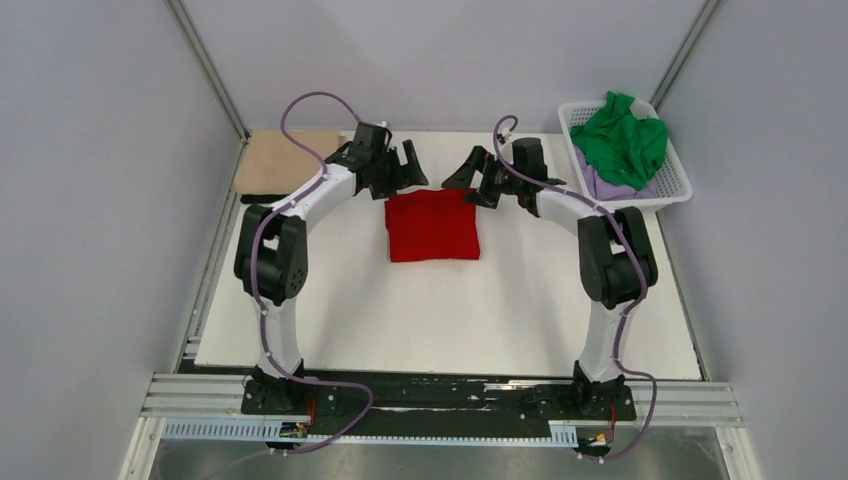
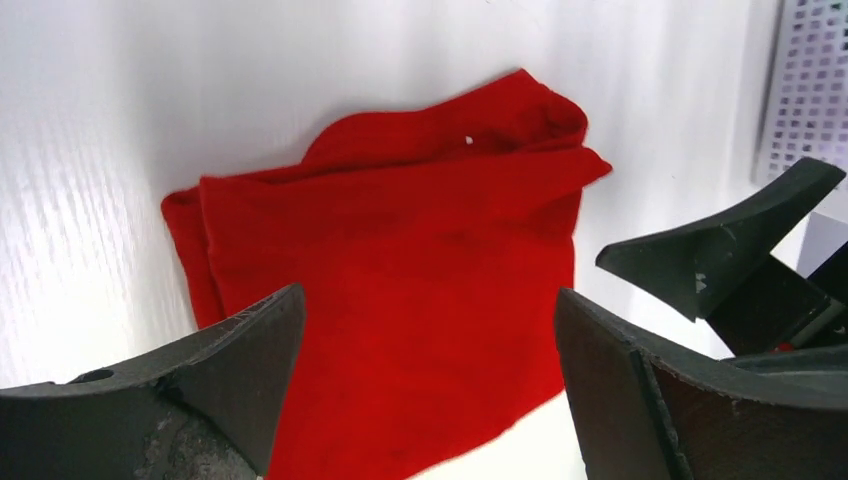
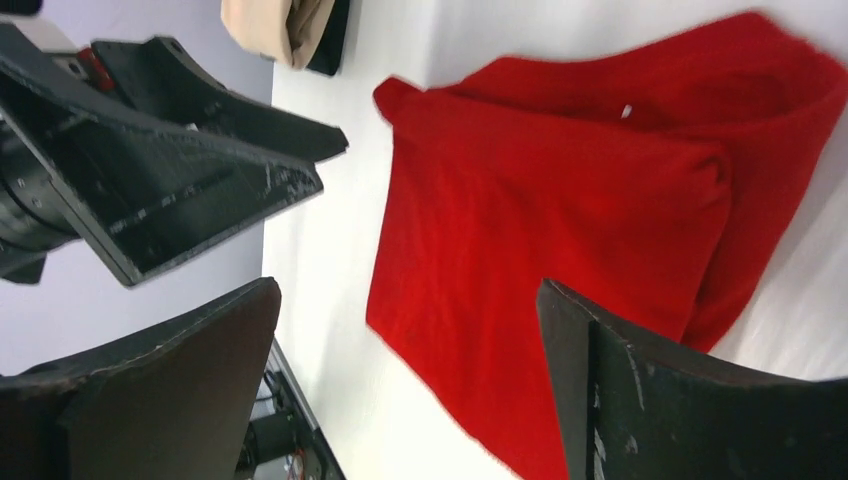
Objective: Fold and stack the t-shirts
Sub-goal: Fold the long partially folded tshirt into a neat square
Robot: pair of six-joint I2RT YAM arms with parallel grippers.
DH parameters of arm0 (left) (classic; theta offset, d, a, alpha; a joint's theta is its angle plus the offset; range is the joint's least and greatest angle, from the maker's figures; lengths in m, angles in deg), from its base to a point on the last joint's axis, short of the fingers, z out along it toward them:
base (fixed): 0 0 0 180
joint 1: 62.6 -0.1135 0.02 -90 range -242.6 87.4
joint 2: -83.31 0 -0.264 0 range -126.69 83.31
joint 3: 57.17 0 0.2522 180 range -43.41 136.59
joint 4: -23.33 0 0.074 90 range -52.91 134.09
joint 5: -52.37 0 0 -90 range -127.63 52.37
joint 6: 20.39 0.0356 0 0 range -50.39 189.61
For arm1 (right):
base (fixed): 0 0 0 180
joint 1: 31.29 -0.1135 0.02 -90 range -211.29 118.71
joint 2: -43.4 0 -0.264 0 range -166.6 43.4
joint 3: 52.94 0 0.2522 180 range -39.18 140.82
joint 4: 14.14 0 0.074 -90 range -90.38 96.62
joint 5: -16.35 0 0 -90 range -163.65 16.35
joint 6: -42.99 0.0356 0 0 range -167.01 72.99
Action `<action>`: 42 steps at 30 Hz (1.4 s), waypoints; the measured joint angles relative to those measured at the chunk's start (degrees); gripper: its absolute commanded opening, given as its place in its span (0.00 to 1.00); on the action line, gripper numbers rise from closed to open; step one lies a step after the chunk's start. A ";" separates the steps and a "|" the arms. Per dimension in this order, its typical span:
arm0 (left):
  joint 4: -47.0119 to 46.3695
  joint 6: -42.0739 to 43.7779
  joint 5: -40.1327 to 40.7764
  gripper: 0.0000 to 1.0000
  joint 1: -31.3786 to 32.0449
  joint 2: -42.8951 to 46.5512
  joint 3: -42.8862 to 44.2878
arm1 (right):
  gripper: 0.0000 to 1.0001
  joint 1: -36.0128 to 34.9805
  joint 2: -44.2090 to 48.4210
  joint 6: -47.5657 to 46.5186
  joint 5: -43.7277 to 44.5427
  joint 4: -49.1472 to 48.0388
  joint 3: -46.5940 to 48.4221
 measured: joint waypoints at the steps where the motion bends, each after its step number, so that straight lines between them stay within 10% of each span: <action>1: -0.09 0.02 -0.42 1.00 0.07 -1.29 0.90 | 1.00 0.04 -1.62 0.61 -0.11 -0.44 1.16; 18: -1.11 -0.74 -1.68 1.00 -1.73 -17.49 11.08 | 1.00 1.22 -20.59 8.33 3.76 -7.69 12.55; 28: -11.61 -1.62 -5.44 1.00 -0.33 1.57 -19.06 | 1.00 -2.01 -0.39 9.55 6.64 -17.68 -19.23; 42: -2.29 -0.94 1.03 1.00 7.48 33.33 -31.43 | 1.00 -12.09 30.05 4.72 14.05 -5.75 -29.99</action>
